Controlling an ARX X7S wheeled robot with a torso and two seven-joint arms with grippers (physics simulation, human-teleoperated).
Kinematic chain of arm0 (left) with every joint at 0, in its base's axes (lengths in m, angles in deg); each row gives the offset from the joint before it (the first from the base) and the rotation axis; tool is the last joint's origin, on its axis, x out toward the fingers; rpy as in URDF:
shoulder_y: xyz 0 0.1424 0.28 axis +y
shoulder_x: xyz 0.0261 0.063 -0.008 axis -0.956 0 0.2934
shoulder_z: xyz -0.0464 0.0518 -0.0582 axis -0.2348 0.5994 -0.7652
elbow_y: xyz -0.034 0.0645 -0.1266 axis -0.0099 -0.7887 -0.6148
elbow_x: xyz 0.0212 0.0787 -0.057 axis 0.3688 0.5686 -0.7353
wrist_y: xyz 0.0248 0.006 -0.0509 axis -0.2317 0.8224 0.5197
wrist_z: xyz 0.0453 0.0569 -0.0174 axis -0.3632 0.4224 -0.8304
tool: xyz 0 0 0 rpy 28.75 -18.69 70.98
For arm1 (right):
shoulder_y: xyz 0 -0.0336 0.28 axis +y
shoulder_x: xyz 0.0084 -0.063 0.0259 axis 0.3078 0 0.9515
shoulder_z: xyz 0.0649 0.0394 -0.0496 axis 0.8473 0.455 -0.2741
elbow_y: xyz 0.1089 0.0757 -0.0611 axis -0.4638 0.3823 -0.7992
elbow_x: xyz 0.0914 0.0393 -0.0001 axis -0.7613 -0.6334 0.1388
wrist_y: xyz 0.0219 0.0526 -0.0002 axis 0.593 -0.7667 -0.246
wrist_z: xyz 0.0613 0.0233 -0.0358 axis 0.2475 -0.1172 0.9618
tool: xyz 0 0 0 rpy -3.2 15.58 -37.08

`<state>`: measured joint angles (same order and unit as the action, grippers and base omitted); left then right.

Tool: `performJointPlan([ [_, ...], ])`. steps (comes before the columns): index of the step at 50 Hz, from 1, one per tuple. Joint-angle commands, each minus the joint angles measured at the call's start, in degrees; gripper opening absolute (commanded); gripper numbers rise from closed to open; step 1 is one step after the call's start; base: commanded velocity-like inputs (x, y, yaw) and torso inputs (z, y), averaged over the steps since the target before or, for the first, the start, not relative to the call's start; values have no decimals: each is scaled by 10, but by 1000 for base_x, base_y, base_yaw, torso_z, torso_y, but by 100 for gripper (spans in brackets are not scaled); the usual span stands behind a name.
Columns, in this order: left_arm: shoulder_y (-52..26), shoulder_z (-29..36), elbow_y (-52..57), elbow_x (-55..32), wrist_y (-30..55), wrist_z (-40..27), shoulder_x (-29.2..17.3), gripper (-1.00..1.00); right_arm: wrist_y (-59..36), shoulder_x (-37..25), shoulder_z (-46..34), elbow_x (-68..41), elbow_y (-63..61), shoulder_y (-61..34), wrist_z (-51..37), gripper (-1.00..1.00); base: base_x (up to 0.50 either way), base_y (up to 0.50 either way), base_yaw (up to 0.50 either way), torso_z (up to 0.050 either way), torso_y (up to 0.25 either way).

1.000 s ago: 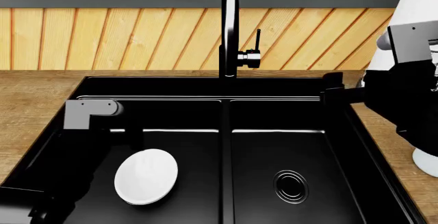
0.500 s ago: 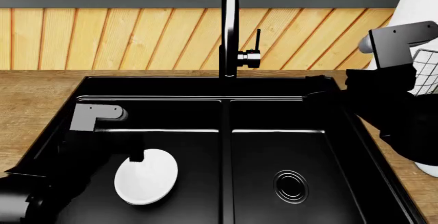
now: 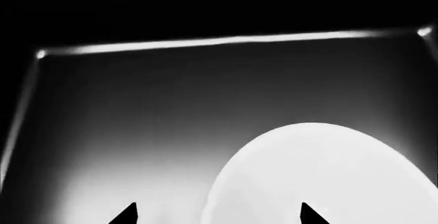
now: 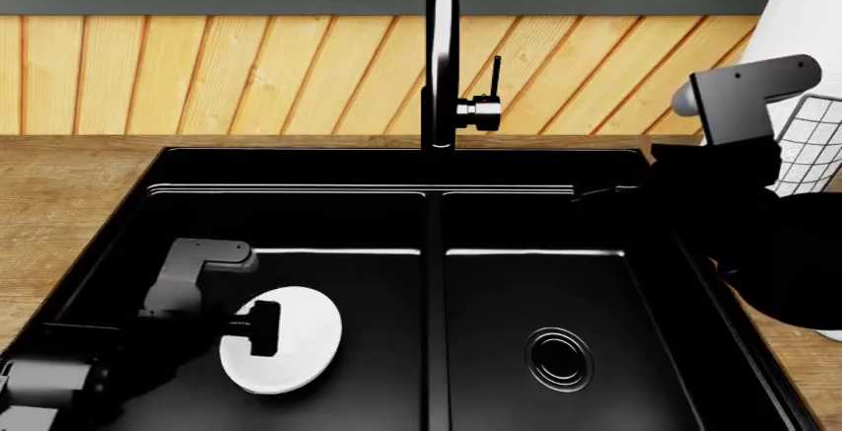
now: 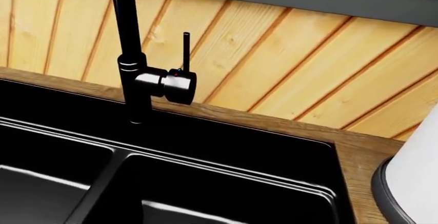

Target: Pick the cup and bowl from the sink and place them on the counter for drying.

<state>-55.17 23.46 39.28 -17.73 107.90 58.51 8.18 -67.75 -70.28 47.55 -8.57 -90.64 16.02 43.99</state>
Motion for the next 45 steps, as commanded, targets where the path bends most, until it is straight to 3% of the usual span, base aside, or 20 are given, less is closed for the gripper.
performJointPlan([
  [1, -1, 21, -44, -3, -3, 32, 5, 100, 3, -2, -7, 8, -1, 1, 4, 100, 0, 0, 0, 0, 0],
  [29, 5, 31, -98, 3, -15, 35, 18, 100, 14, -4, -13, 14, -2, 9, 6, 100, 0, 0, 0, 0, 0],
  [30, 6, 24, -94, 0, -14, 31, 17, -100, 15, -4, -13, 15, -1, 9, 6, 100, 0, 0, 0, 0, 0],
  [38, 10, 5, -68, -12, -5, 19, 9, -100, 21, -3, -17, 21, 1, 12, 10, 100, 0, 0, 0, 0, 0],
  [45, -3, -44, -48, 1, -26, -50, 7, -100, 21, -4, -18, 22, 4, 8, 11, 100, 1, 0, 0, 0, 0],
])
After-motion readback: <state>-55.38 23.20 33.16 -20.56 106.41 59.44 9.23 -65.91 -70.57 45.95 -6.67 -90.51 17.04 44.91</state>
